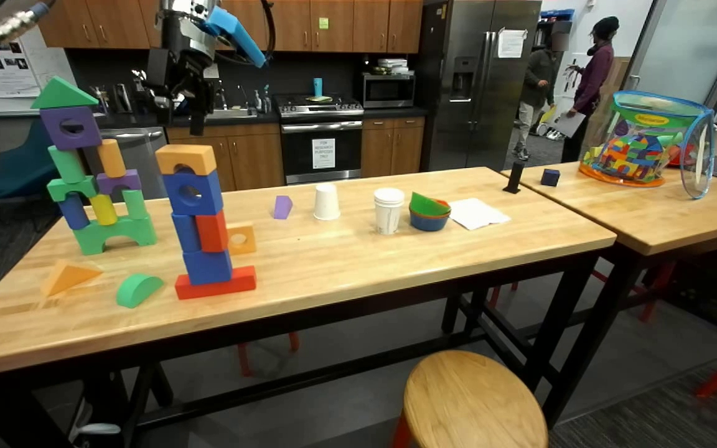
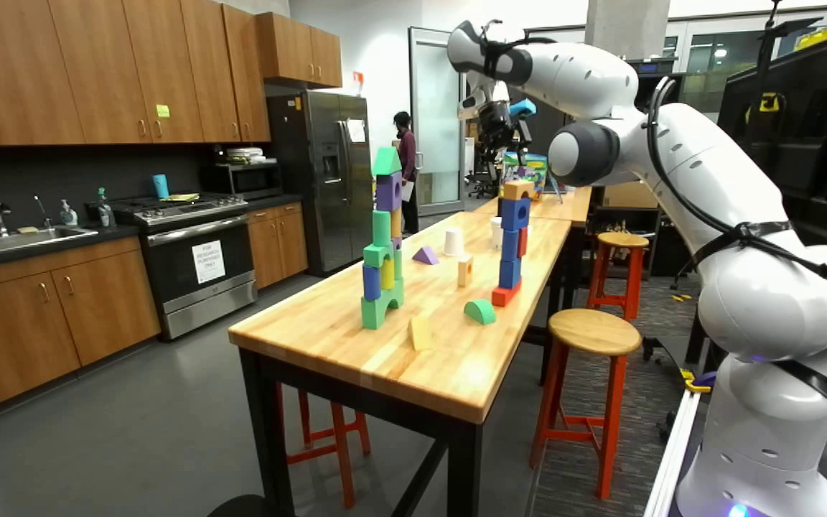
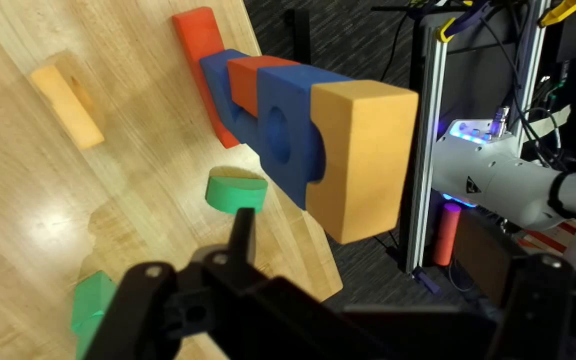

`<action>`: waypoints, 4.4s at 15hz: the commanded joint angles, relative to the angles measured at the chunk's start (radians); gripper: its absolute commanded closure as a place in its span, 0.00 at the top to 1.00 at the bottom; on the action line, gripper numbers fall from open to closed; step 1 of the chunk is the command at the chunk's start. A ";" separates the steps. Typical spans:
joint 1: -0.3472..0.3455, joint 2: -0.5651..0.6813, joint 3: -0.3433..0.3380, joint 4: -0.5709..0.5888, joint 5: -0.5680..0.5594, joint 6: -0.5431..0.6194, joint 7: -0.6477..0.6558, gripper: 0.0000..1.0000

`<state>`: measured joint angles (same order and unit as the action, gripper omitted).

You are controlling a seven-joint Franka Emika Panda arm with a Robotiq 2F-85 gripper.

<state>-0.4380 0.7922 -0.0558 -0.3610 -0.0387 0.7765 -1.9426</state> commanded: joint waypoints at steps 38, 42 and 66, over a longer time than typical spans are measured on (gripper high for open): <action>-0.318 -0.146 0.226 -0.009 0.665 0.296 1.271 1.00; -0.324 -0.131 0.239 -0.006 0.661 0.286 1.253 1.00; -0.156 -0.236 0.076 0.000 0.187 0.400 1.198 1.00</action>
<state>-0.5977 0.5601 0.0298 -0.3556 0.1414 1.1752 -0.7440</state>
